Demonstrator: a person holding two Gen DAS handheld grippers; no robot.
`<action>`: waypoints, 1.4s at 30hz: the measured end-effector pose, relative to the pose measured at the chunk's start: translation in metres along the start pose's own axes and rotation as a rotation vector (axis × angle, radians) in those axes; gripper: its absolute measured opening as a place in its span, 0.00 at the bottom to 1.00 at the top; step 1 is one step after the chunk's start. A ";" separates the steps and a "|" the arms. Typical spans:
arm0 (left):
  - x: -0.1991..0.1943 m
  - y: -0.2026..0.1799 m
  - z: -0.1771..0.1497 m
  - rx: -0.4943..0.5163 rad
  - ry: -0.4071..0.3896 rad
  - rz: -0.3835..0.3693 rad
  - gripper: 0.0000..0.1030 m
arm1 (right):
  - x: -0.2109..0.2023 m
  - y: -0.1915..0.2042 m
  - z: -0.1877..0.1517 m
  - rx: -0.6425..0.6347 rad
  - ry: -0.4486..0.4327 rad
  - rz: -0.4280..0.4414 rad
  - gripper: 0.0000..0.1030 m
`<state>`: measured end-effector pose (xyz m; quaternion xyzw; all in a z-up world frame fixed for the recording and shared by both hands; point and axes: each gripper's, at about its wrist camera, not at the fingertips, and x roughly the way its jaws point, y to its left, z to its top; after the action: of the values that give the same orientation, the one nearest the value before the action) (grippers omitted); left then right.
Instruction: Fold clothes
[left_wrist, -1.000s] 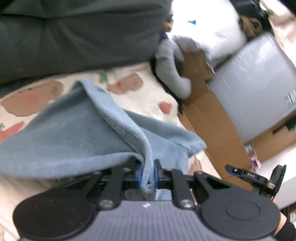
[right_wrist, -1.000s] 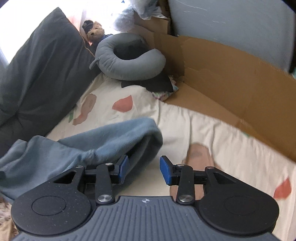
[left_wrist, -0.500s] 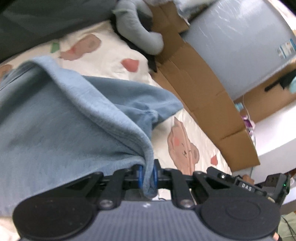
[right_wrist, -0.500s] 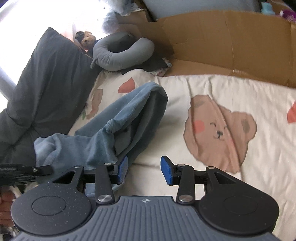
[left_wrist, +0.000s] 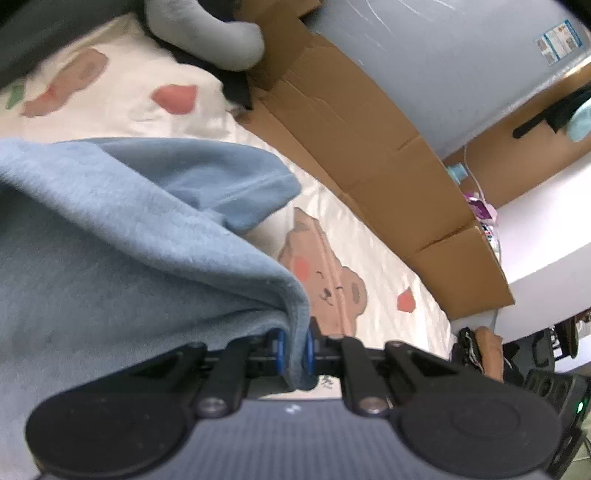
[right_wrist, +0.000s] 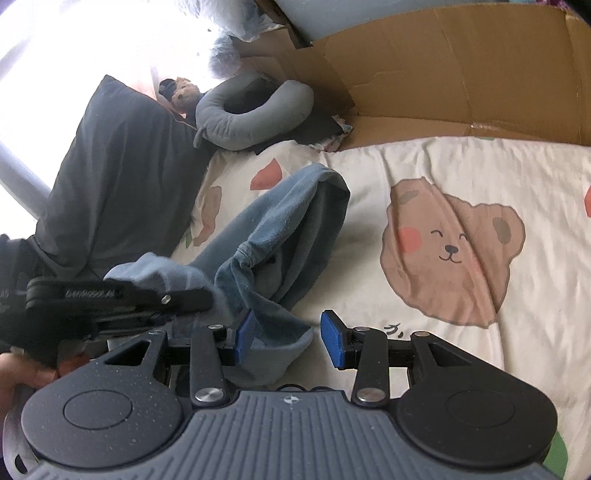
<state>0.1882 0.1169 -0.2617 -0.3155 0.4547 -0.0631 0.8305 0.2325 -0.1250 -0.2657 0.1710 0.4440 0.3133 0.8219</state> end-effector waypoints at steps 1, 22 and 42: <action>0.004 -0.003 0.002 0.002 0.002 -0.006 0.11 | 0.001 -0.001 -0.001 0.003 0.002 0.000 0.45; -0.029 0.013 -0.014 -0.007 0.150 0.034 0.66 | 0.024 -0.009 -0.026 0.032 0.081 0.016 0.46; -0.161 0.134 -0.012 -0.093 0.001 0.352 0.82 | 0.042 0.018 -0.042 -0.023 0.178 0.097 0.47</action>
<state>0.0610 0.2808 -0.2290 -0.2692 0.5055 0.1040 0.8131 0.2085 -0.0838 -0.3048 0.1540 0.5029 0.3717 0.7649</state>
